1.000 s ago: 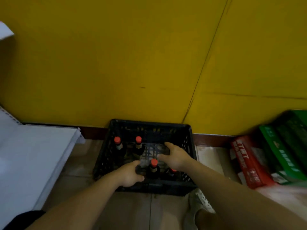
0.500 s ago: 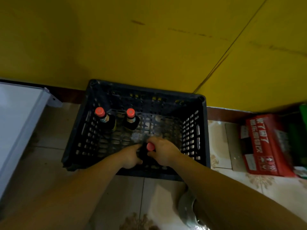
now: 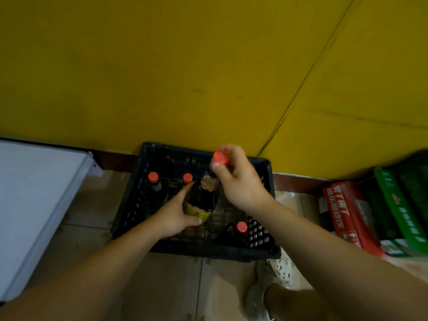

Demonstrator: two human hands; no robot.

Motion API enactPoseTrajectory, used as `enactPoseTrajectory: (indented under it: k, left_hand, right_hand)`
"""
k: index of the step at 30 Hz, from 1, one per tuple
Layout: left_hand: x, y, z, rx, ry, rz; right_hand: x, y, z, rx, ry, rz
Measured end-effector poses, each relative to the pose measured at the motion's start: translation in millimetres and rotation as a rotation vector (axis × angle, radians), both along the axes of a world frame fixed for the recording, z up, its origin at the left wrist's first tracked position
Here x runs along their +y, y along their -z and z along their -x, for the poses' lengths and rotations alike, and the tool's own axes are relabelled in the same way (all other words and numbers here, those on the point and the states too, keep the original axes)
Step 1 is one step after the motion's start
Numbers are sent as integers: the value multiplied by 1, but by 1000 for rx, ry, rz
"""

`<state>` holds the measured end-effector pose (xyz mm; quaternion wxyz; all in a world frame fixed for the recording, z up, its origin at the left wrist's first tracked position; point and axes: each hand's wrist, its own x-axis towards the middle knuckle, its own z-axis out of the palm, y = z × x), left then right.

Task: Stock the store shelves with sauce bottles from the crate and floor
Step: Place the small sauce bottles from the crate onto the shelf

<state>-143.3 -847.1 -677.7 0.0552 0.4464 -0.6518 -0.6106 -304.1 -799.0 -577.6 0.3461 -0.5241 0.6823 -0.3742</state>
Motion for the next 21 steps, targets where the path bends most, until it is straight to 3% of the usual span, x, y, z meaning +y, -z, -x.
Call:
enactPoseTrajectory:
  k: [3,9,13,16,21]
  left_hand:
    - [13,-68,-13,167,-73,84]
    - [55,-205,-51,465,-269,280]
    - [95,-280,-77,651,-425,398]
    - [120,-319,-91,807,-500,368]
    - [152,-368,-126,846,-449,399]
  right_hand:
    - [-6,-71,-17,-116,139,282]
    - [9,-222,-65,-424,231,594]
    - [36,-287,-93,-414,111,592]
    - [61,-301,-108,-287,-108,434]
    - [92,-337,-147,-301,-200,451]
